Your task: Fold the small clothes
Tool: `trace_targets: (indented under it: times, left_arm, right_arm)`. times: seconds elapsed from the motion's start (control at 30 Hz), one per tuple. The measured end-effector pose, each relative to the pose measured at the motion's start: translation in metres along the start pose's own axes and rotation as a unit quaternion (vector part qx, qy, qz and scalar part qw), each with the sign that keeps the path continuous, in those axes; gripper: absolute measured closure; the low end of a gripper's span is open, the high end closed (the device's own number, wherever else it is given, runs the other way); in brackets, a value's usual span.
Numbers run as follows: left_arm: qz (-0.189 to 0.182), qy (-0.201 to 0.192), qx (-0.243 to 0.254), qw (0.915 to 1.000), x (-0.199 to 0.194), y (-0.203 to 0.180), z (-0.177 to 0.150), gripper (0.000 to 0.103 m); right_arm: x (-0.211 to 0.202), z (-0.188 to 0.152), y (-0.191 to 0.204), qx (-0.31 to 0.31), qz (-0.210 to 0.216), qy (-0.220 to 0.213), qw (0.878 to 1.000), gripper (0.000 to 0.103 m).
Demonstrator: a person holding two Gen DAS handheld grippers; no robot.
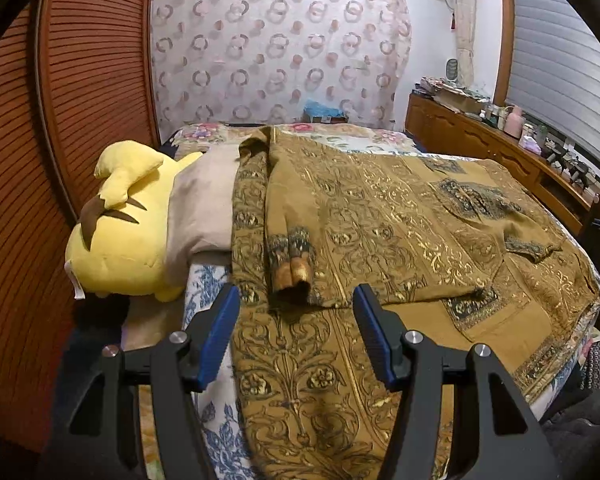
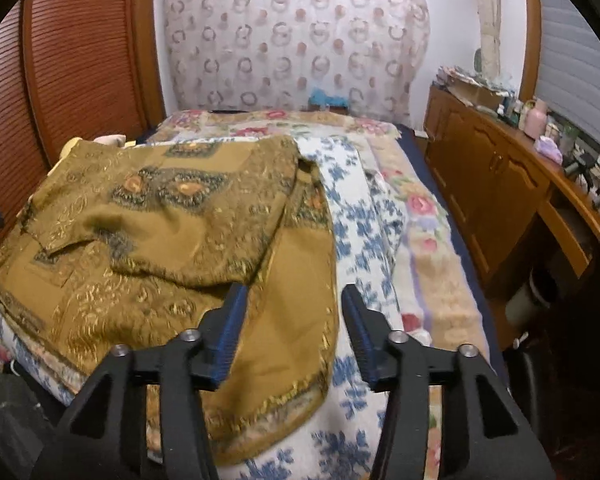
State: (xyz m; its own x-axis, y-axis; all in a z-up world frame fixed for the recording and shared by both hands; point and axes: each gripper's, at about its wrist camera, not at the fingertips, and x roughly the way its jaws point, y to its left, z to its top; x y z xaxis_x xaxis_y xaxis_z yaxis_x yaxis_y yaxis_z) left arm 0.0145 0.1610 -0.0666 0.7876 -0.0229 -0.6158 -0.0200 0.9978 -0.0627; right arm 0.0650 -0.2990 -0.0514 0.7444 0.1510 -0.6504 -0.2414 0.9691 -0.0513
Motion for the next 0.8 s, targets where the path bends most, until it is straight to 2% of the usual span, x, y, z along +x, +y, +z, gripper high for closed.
trace_targets:
  times: [0.27, 0.6, 0.8]
  left_arm:
    - [-0.001, -0.005, 0.016, 0.9999, 0.009, -0.012, 0.017, 0.045]
    - [0.000, 0.003, 0.020, 0.9998, 0.026, -0.015, 0.032, 0.045]
    - [0.005, 0.008, 0.023, 0.9997, 0.037, -0.014, 0.042, 0.045]
  right_arm:
    - [0.033, 0.018, 0.023, -0.006, 0.017, 0.002, 1.000, 0.050]
    - [0.079, 0.026, 0.033, -0.017, 0.020, 0.044, 0.999, 0.050]
    - [0.100, 0.018, 0.032, -0.021, 0.015, 0.069, 0.997, 0.050]
